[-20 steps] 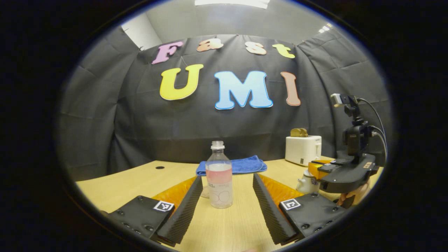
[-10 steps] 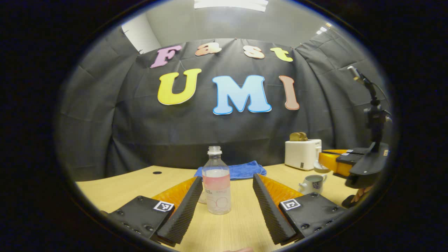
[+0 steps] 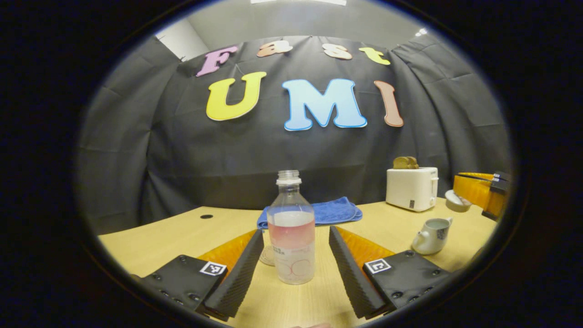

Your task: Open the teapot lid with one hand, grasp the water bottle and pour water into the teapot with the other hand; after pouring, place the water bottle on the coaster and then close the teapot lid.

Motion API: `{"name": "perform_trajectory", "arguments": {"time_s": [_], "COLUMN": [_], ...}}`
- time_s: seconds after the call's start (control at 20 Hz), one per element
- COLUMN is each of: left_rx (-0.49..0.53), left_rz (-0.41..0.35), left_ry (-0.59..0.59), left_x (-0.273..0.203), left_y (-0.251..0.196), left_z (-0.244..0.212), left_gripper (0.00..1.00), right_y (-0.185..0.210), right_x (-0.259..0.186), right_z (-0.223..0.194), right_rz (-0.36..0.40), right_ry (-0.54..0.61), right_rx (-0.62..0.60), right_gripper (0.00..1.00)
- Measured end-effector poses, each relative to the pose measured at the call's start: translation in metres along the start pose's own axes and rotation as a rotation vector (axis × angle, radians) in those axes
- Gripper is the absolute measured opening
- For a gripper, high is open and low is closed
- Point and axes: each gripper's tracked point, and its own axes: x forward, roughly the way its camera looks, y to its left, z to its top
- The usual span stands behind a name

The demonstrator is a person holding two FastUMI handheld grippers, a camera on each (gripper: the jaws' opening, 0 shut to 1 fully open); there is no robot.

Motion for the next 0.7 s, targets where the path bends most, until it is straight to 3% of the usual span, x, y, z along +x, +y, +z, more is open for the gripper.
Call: {"name": "perform_trajectory", "arguments": {"time_s": [0.7], "left_rx": [-0.011], "left_rz": [0.002], "left_ry": [0.024], "left_x": [0.06], "left_y": [0.009], "left_z": [-0.012], "left_gripper": [1.0], "right_y": [0.007], "right_x": [-0.001], "right_z": [-0.003], "right_rz": [0.021], "right_ry": [0.005], "right_rx": [-0.011], "right_gripper": [0.01]}}
